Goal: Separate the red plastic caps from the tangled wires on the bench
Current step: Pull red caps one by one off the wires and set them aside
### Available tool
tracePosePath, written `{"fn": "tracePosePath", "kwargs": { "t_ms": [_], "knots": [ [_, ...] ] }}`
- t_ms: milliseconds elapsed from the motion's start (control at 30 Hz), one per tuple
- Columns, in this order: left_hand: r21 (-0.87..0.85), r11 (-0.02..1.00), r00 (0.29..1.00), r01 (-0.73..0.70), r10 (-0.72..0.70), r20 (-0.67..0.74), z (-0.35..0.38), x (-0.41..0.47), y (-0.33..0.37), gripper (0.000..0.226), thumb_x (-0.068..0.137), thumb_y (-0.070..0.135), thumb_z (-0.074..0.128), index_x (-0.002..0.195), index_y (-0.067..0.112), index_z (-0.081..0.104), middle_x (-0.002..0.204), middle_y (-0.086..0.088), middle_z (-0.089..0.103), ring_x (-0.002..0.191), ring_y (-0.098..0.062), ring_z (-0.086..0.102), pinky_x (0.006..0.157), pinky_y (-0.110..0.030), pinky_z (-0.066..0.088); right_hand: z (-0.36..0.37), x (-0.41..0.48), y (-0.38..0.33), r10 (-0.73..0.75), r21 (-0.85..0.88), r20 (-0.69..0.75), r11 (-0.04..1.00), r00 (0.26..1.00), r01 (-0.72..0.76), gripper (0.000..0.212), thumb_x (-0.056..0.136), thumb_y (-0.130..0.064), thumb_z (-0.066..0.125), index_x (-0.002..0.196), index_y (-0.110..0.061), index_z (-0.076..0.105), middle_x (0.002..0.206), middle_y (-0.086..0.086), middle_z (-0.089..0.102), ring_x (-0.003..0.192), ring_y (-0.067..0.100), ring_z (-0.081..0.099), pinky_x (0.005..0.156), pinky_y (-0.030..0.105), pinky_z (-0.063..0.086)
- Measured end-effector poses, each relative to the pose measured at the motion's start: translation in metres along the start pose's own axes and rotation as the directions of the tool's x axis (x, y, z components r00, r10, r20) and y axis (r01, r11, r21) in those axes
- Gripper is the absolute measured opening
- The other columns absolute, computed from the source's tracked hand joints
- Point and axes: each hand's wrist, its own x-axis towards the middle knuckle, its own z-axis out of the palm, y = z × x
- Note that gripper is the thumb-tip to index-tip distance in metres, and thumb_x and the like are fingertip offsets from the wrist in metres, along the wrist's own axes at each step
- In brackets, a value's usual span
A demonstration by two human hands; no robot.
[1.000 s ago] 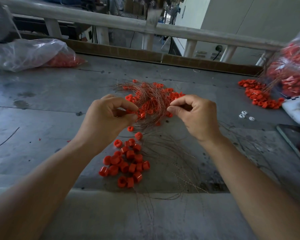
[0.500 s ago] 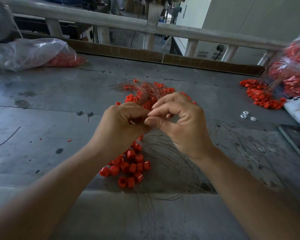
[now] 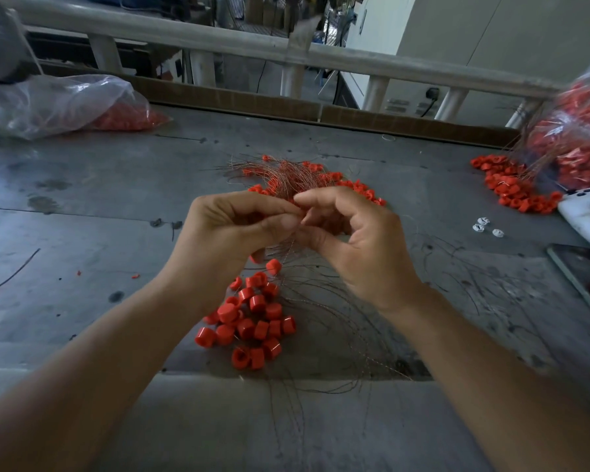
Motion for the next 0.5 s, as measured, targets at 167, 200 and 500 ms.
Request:
{"fn": "tracePosePath", "kwargs": {
  "t_ms": [167, 200, 500],
  "knots": [
    [-0.148, 0.985, 0.993, 0.093, -0.104, -0.064, -0.005, 0.002, 0.000, 0.007, 0.057, 0.017, 0.067, 0.061, 0.016, 0.073, 0.058, 0.007, 0.064, 0.052, -0.003, 0.054, 0.043, -0.016, 0.041, -0.008, 0.002, -0.001, -0.050, -0.136, -0.067, 0.990, 0.997, 0.040, 0.008, 0.079, -0.009, 0.066, 0.085, -0.011, 0.068, 0.075, -0.012, 0.058, 0.072, 0.004, 0.057, 0.066, 0.011, 0.044],
    [-0.144, 0.985, 0.992, 0.096, -0.106, -0.067, -0.005, 0.003, 0.000, 0.007, 0.057, 0.017, 0.067, 0.060, 0.016, 0.073, 0.057, 0.007, 0.064, 0.052, -0.003, 0.054, 0.043, -0.016, 0.041, -0.008, 0.002, -0.001, -0.041, -0.144, -0.061, 0.989, 0.997, 0.032, 0.007, 0.079, -0.010, 0.065, 0.085, -0.012, 0.068, 0.076, -0.014, 0.057, 0.071, 0.002, 0.056, 0.064, 0.010, 0.042],
    [0.059, 0.997, 0.997, 0.048, -0.044, -0.070, -0.002, 0.002, -0.007, 0.032, 0.048, 0.016, 0.072, 0.079, 0.018, 0.066, 0.070, 0.006, 0.071, 0.067, -0.006, 0.066, 0.061, -0.013, 0.051, -0.014, 0.003, -0.003, 0.004, -0.117, -0.054, 0.993, 0.999, -0.010, 0.006, 0.081, -0.010, 0.062, 0.079, -0.015, 0.065, 0.073, -0.013, 0.058, 0.068, 0.001, 0.054, 0.063, 0.011, 0.040]
  ]
}}
